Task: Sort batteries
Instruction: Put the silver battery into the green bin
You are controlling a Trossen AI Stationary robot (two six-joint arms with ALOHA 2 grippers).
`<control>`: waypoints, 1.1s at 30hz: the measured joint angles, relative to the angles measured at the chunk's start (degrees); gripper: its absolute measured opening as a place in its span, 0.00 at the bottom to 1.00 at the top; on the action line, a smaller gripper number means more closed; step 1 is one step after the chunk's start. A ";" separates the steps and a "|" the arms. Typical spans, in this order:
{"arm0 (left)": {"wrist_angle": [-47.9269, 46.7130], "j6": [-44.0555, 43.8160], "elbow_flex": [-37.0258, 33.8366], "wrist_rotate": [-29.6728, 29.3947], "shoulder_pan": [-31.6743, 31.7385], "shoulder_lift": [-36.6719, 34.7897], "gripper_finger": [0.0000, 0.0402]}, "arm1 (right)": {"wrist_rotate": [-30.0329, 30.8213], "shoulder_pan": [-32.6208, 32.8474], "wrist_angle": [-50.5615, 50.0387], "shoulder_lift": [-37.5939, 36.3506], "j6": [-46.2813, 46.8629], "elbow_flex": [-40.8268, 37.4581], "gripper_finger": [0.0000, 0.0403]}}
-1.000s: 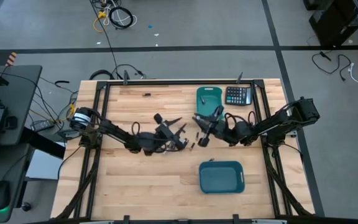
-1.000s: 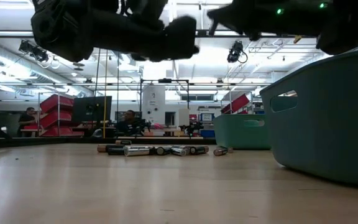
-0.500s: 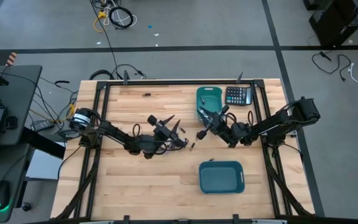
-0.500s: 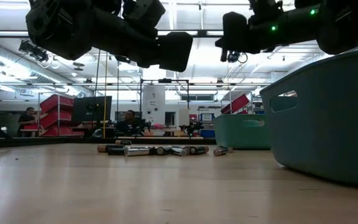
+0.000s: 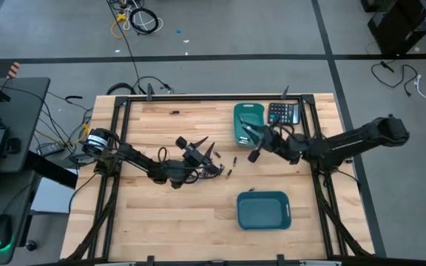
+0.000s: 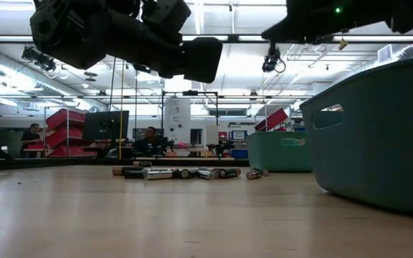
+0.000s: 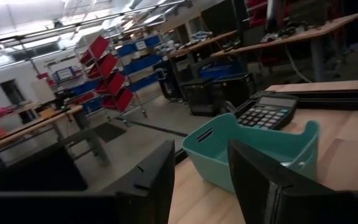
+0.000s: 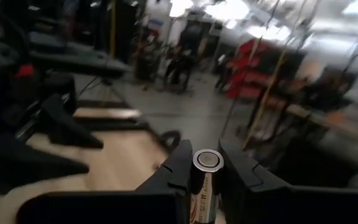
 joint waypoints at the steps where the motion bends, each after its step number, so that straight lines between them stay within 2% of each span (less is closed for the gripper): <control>1: 0.00 -0.05 0.00 0.67 0.00 0.00 0.37 | -2.23 -1.25 -3.13 -1.07 2.91 0.00 0.12; 7: 0.00 -0.37 -0.02 1.21 0.00 0.00 0.37 | -18.18 -10.62 -18.90 -4.04 16.89 0.00 0.12; 12: 0.00 -0.39 -0.02 1.21 0.01 0.00 0.37 | -24.19 -16.88 -28.01 -1.86 21.59 0.00 0.12; 18: 0.00 -0.42 -0.02 1.21 0.00 -0.02 0.37 | -25.73 -21.68 -39.09 -0.07 28.96 -0.02 0.12; 33: -0.38 -0.46 -0.02 1.30 0.00 -0.04 0.37 | -26.05 -22.58 -43.22 0.81 29.63 -0.02 0.13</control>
